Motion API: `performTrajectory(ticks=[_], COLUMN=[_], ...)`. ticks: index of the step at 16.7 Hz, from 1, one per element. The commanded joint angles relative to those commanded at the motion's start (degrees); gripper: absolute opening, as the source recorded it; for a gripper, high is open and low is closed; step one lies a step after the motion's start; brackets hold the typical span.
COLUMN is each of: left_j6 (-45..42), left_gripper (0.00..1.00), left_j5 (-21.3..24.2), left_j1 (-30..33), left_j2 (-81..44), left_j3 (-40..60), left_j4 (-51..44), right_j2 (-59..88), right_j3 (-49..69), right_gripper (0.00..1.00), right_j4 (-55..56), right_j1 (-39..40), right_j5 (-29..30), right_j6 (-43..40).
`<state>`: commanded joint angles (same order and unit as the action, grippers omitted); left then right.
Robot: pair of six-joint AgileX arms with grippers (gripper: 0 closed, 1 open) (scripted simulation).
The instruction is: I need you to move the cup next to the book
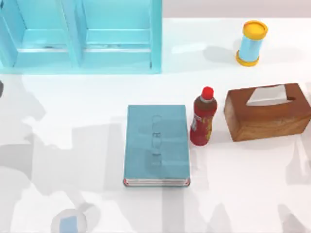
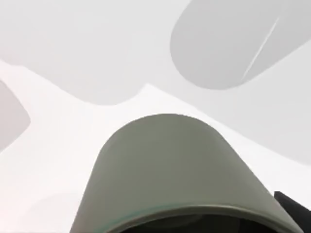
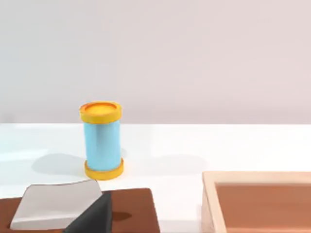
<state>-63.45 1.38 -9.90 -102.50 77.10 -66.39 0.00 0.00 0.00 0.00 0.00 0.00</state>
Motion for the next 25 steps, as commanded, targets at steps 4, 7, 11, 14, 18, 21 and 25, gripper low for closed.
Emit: performTrajectory(ticks=[4, 7, 11, 14, 18, 21, 25], left_j6=[31.5, 53.6, 76.7, 87.9, 94.4, 94.5, 94.2], left_gripper=[0.0, 0.0, 0.0, 0.0, 0.0, 0.0, 0.0], left_j5=[0.9, 1.4, 1.5, 1.1, 0.7, 0.7, 0.7], left_j1=[12.9, 22.1, 32.7, 38.5, 42.2, 42.3, 42.0], left_j2=[-1.9, -2.5, -2.3, -1.7, -1.2, -1.2, -1.4], left_j3=[3.6, 6.1, 8.9, 10.5, 11.5, 11.5, 10.4], left_j4=[-2.6, -3.9, -4.7, -4.7, -4.6, -4.6, -3.6], right_j2=[0.0, 0.0, 0.0, 0.0, 0.0, 0.0, 0.0], right_j3=[0.0, 0.0, 0.0, 0.0, 0.0, 0.0, 0.0], right_gripper=[1.0, 1.0, 1.0, 1.0, 1.0, 1.0, 1.0], right_j4=[0.0, 0.0, 0.0, 0.0, 0.0, 0.0, 0.0], right_j1=[0.0, 0.0, 0.0, 0.0, 0.0, 0.0, 0.0], right_j5=[0.0, 0.0, 0.0, 0.0, 0.0, 0.0, 0.0], right_j6=[0.0, 0.0, 0.0, 0.0, 0.0, 0.0, 0.0])
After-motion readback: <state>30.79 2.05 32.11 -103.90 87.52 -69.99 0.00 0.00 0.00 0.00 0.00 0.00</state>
